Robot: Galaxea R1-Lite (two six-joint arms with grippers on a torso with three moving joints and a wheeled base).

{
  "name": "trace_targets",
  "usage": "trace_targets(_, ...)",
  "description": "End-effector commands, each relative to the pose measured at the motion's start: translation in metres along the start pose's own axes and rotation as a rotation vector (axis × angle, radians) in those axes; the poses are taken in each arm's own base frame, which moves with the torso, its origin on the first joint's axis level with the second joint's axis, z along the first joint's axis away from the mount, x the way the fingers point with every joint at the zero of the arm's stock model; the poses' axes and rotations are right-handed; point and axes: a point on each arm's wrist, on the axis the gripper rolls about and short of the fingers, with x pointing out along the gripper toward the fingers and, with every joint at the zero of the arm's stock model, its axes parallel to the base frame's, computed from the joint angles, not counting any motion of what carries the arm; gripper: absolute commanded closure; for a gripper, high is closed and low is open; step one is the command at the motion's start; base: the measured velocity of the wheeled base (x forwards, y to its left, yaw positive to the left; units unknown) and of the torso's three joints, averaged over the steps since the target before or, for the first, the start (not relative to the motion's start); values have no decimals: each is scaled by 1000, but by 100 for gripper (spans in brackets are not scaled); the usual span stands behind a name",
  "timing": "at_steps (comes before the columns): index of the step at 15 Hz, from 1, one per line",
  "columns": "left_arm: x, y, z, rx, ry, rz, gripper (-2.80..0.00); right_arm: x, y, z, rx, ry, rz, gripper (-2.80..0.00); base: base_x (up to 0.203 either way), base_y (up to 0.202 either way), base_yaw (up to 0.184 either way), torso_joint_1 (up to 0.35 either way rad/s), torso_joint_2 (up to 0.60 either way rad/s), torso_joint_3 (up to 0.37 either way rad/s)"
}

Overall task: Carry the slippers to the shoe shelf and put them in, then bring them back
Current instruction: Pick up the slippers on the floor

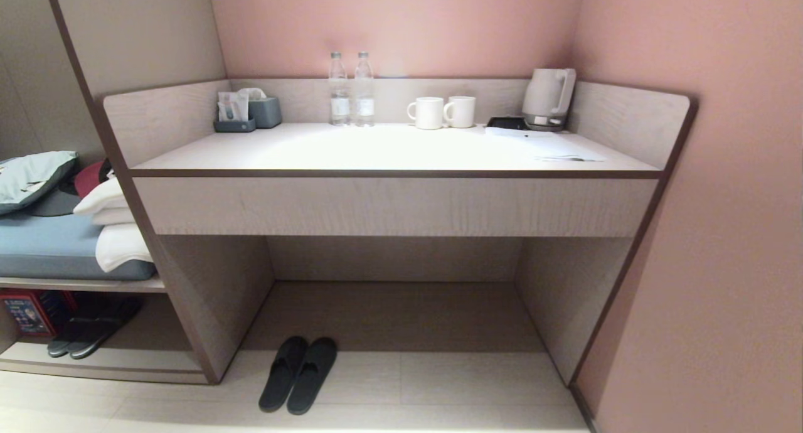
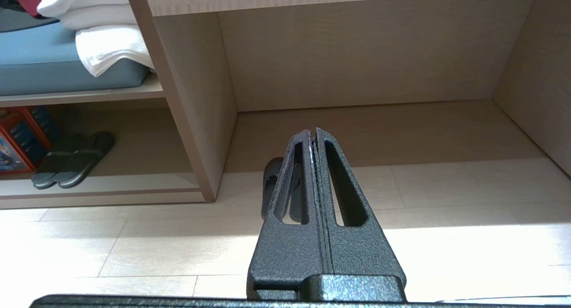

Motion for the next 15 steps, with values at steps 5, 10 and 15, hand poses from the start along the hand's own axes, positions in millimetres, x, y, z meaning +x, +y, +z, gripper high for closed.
trace_targets(5, 0, 0, 0, -1, 1, -1, 0, 0, 0, -12, 0, 0, 0, 0, 0, 0, 0, 0, 0, 0)
trace_targets(10, 0, 0, 0, 0, 0, 1, 0, 0, 0, -12, 0, 0, 0, 0, 0, 0, 0, 0, 0, 0)
trace_targets(15, 0, 0, 0, -4, 1, 1, 0, 0, 0, -12, 0, 0, 0, 0, 0, 0, 0, 0, 0, 0)
